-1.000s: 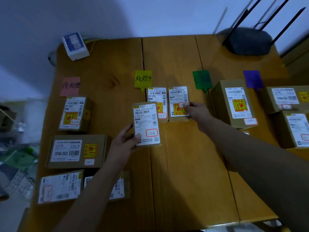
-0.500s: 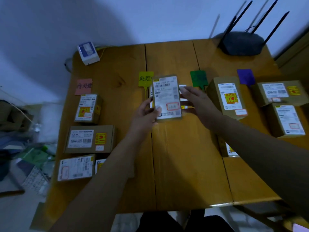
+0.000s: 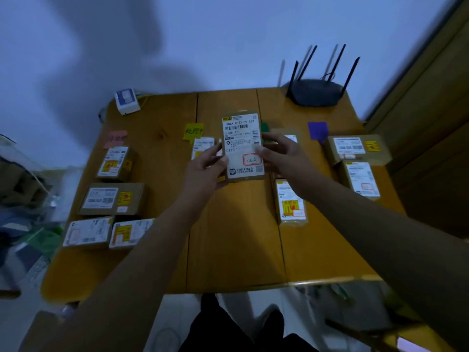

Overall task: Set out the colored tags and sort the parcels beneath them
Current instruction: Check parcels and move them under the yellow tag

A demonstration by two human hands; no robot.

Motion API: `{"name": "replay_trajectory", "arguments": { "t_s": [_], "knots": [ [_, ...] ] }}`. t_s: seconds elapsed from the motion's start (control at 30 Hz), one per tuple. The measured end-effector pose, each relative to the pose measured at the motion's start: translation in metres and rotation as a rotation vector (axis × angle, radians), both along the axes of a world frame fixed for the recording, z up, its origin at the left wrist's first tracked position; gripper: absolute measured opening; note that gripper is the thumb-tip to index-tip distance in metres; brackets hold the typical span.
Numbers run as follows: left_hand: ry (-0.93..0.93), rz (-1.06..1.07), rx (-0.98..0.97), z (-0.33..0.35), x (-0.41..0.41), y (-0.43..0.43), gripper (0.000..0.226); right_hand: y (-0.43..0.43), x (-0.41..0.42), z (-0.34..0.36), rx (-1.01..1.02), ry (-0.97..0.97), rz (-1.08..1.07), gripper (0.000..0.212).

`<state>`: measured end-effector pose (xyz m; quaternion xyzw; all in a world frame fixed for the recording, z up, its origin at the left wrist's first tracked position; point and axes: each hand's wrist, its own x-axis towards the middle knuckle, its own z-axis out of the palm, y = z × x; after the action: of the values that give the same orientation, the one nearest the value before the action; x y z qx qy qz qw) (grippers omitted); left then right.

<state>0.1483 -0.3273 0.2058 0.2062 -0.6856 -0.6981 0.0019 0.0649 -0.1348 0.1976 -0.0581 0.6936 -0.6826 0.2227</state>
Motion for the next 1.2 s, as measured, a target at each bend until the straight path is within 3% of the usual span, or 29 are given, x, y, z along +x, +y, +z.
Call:
{"name": "replay_trajectory", "arguments": {
  "t_s": [0.33, 0.57, 0.9, 1.2],
  "knots": [
    [-0.042, -0.132, -0.045, -0.035, 0.001, 0.11, 0.04, 0.112, 0.021, -0.034, 0.057, -0.109, -0.171, 0.048],
    [-0.229, -0.221, -0.019, -0.088, -0.015, 0.164, 0.045, 0.175, 0.013, -0.104, 0.262, -0.274, -0.352, 0.052],
    [-0.359, -0.159, -0.009, -0.146, -0.052, 0.179, 0.042, 0.196, -0.018, -0.185, 0.401, -0.35, -0.39, 0.05],
    [-0.409, -0.145, 0.003, -0.172, -0.055, 0.181, 0.038, 0.183, -0.019, -0.211, 0.383, -0.369, -0.314, 0.041]
  ]
}}
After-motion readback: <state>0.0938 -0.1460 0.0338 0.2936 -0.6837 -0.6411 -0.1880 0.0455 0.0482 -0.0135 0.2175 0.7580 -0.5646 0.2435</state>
